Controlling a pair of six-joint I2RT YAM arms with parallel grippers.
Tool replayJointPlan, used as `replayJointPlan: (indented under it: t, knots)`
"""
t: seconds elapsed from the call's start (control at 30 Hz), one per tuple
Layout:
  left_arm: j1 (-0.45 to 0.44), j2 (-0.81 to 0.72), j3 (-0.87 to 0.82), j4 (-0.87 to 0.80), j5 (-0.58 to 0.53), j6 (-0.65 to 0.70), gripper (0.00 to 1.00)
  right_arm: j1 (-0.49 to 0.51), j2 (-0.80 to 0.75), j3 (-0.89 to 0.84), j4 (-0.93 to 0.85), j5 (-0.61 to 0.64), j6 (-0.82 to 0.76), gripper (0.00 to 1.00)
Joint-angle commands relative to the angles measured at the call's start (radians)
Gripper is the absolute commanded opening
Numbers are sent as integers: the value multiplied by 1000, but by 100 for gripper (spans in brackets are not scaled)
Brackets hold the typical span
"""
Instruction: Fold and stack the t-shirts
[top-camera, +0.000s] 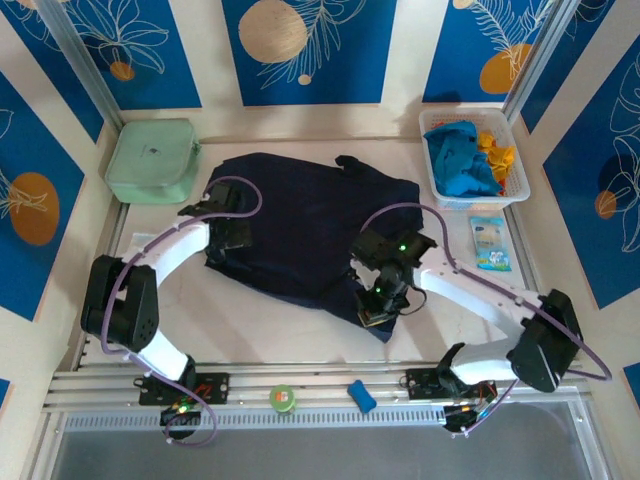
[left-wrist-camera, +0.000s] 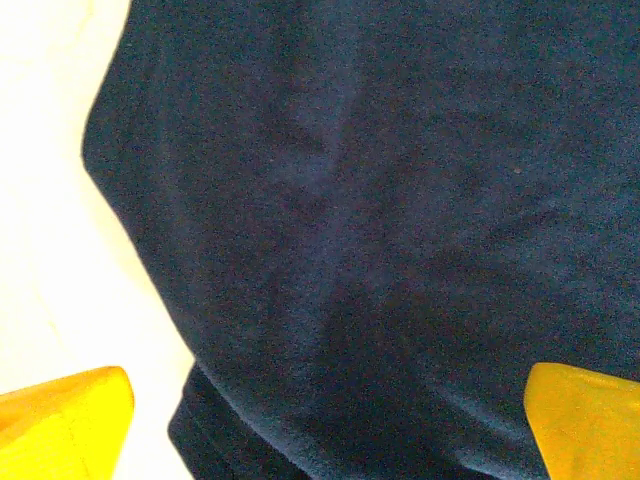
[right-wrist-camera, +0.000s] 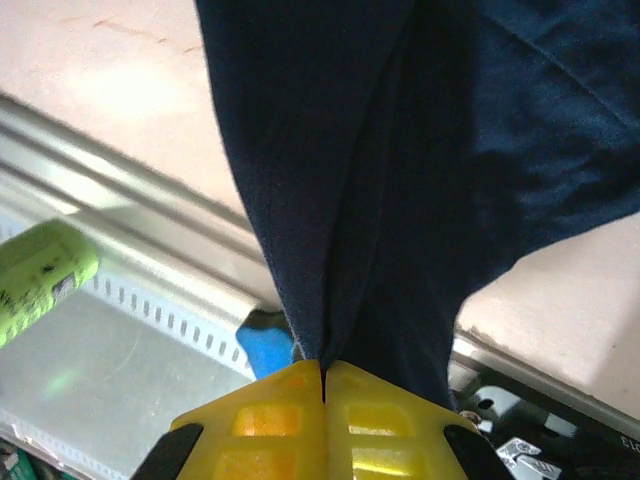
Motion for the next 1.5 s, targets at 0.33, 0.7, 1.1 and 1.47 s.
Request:
replayJointPlan:
  t: [0.33, 0.7, 1.1, 1.47]
  knots:
    - [38, -177, -140, -143, -43, -115, 77, -268, -22, -69, 100, 149, 122, 0]
    - [42, -103, -182, -66, 2, -133, 63, -289, -25, -77, 118, 128, 103, 0]
    - [51, 50, -145, 38, -34, -121, 47, -292, -27, -79, 118, 120, 98, 0]
    - [48, -161, -85, -171, -131, -95, 0, -303, -24, -79, 114, 137, 107, 0]
